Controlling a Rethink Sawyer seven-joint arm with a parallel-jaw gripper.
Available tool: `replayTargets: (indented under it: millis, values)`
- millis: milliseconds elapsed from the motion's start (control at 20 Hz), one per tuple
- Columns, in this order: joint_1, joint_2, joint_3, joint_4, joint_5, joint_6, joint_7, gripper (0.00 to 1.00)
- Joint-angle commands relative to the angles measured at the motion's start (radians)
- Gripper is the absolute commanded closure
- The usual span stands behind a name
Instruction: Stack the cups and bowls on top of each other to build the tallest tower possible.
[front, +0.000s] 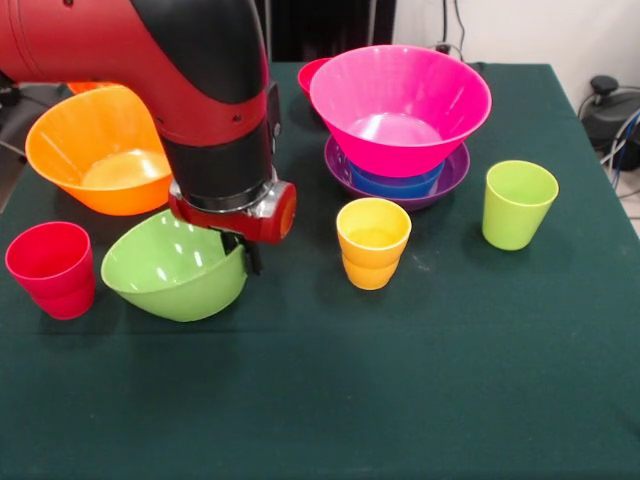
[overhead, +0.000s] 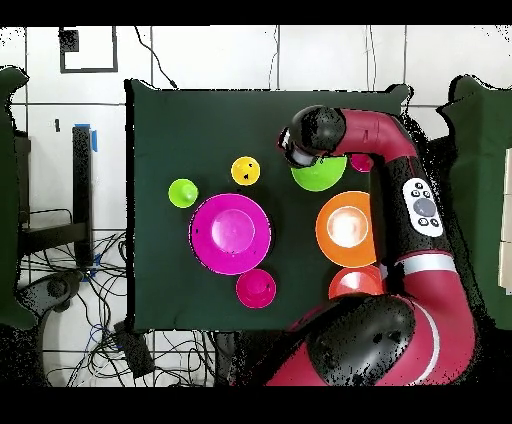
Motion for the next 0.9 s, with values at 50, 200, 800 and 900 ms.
replayTargets:
  millis: [50,200,800,900]
  values:
    - [-0.008,-0.043,0.013,0.092,0.0,0.058,-0.263,1.0]
    - [-0.009,-0.057,0.016,0.104,0.013,0.069,-0.259,1.0]
    - [-0.009,-0.12,0.026,0.153,0.059,0.101,-0.236,1.0]
    - [-0.011,-0.141,0.031,0.172,0.069,0.098,-0.233,1.0]
